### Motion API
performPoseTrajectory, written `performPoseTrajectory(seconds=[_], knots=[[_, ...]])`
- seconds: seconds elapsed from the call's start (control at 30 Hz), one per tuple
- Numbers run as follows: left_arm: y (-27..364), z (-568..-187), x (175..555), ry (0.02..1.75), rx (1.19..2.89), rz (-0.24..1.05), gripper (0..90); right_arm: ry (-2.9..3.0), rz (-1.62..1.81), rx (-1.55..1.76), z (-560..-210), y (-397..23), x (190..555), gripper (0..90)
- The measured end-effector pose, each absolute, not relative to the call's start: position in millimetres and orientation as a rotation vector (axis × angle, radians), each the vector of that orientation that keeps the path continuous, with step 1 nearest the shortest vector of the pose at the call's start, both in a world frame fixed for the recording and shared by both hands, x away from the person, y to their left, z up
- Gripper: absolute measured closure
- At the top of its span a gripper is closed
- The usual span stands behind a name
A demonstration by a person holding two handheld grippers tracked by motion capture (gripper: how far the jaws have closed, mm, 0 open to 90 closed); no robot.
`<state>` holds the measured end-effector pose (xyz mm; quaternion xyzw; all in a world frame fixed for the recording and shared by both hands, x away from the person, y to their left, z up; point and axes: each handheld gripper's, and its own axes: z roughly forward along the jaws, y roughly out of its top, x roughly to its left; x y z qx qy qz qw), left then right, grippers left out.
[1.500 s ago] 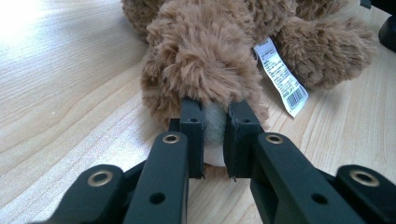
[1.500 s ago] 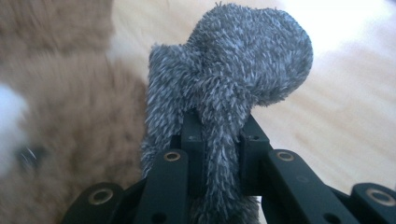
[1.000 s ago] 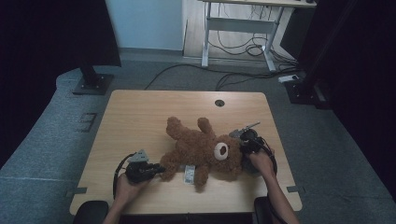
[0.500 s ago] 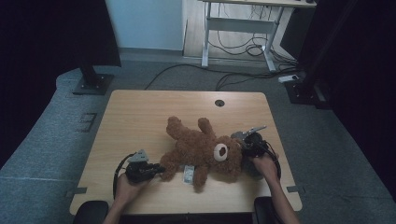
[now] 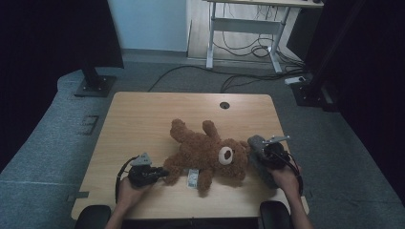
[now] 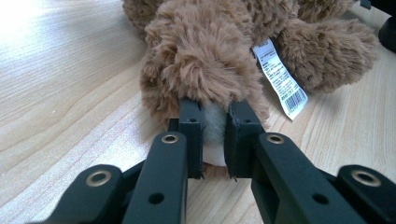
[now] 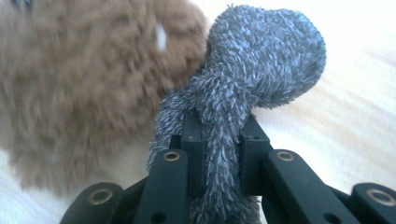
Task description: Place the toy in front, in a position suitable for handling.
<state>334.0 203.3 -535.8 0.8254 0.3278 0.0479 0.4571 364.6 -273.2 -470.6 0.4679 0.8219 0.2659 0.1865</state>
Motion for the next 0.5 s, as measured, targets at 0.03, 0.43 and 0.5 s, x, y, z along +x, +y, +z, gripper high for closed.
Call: performPoseTrajectory(seconds=[0.03,0.43,0.5], knots=[[203,-536,334,0.809,2.032,0.118,78.4,2.31,0.748,1.328,-472,-276,361,75.6],[204,-535,334,0.807,2.036,0.121,77.9,2.299,0.756,1.434,-510,-290,334,74.8],[204,-535,334,0.807,2.037,0.122,77.7,2.304,0.739,1.44,-517,-289,335,74.2]])
